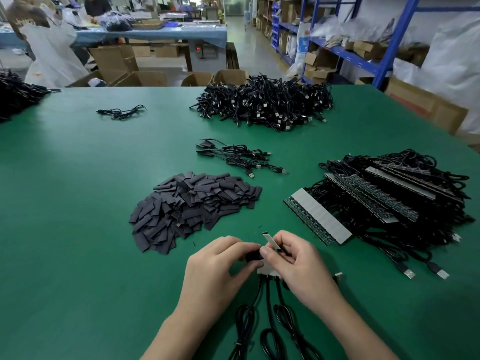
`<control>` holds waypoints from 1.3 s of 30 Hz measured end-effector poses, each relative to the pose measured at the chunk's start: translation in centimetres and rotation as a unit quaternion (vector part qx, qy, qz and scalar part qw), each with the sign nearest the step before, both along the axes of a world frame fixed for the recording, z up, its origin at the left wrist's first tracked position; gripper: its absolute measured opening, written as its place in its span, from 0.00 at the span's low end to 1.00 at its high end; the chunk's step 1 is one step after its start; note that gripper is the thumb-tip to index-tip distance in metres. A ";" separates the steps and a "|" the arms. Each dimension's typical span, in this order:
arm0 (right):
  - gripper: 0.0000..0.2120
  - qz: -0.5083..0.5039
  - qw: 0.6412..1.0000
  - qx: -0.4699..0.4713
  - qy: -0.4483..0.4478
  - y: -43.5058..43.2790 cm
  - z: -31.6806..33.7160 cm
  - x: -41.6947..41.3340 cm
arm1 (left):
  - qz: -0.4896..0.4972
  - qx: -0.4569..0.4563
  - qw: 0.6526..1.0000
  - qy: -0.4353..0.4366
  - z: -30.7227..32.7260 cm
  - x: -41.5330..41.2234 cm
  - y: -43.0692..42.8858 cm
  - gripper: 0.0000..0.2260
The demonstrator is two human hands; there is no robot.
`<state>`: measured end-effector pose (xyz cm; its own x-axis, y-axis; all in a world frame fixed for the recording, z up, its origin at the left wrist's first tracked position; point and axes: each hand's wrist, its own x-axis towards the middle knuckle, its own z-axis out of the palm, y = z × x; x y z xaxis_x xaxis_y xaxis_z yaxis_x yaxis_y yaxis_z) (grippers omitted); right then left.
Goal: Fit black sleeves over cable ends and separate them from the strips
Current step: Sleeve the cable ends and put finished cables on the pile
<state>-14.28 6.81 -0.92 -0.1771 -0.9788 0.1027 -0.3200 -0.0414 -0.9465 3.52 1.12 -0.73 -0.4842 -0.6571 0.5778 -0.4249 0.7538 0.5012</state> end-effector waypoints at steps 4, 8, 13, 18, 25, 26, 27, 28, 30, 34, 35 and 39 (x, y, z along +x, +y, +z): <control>0.20 -0.017 1.000 -0.003 0.000 0.3 0.6 -0.5 | 0.013 0.083 0.995 0.053 -0.3 0.5 -0.4 0.08; 0.16 -0.032 0.997 -0.025 0.063 0.5 0.8 -0.9 | 0.017 0.143 0.983 0.112 -0.6 1.0 -0.9 0.08; 0.09 -0.017 0.982 -0.039 0.186 0.6 0.6 -0.5 | 0.008 0.165 0.977 0.132 -0.5 1.1 -1.2 0.08; 0.08 -0.010 0.974 -0.034 0.222 0.7 0.1 -0.6 | 0.002 0.165 0.978 0.127 -0.5 1.1 -1.2 0.07; 0.08 -0.010 0.965 -0.044 0.257 0.6 -0.2 -0.5 | 0.011 0.160 0.981 0.111 -0.5 1.3 -1.3 0.06; 0.08 -0.009 0.965 -0.047 0.258 0.6 -0.3 -0.5 | 0.012 0.161 0.981 0.111 -0.5 1.3 -1.3 0.06; 0.08 -0.009 0.965 -0.049 0.256 0.5 -0.3 -0.5 | 0.011 0.160 0.981 0.111 -0.5 1.3 -1.3 0.06; 0.08 -0.008 0.966 -0.051 0.253 0.5 -0.4 -0.5 | 0.010 0.160 0.981 0.112 -0.5 1.3 -1.3 0.06; 0.08 -0.006 0.966 -0.054 0.251 0.5 -0.5 -0.6 | 0.006 0.158 0.981 0.112 -0.4 1.3 -1.2 0.05; 0.07 -0.004 0.965 -0.056 0.257 0.5 -0.6 -0.7 | 0.012 0.152 0.984 0.095 -0.4 1.4 -1.2 0.06; 0.07 -0.004 0.964 -0.057 0.260 0.5 -0.6 -0.7 | 0.014 0.148 0.985 0.088 -0.4 1.4 -1.2 0.06; 0.07 -0.004 0.964 -0.051 0.262 0.5 -0.7 -0.8 | 0.018 0.132 0.989 0.057 -0.4 1.5 -1.1 0.07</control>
<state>-15.07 7.29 -1.60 -0.0824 -0.9575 0.2766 -0.7543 -0.1215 -0.6452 5.01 0.01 -1.15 -0.4001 -0.8078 0.4328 -0.3785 0.5758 0.7247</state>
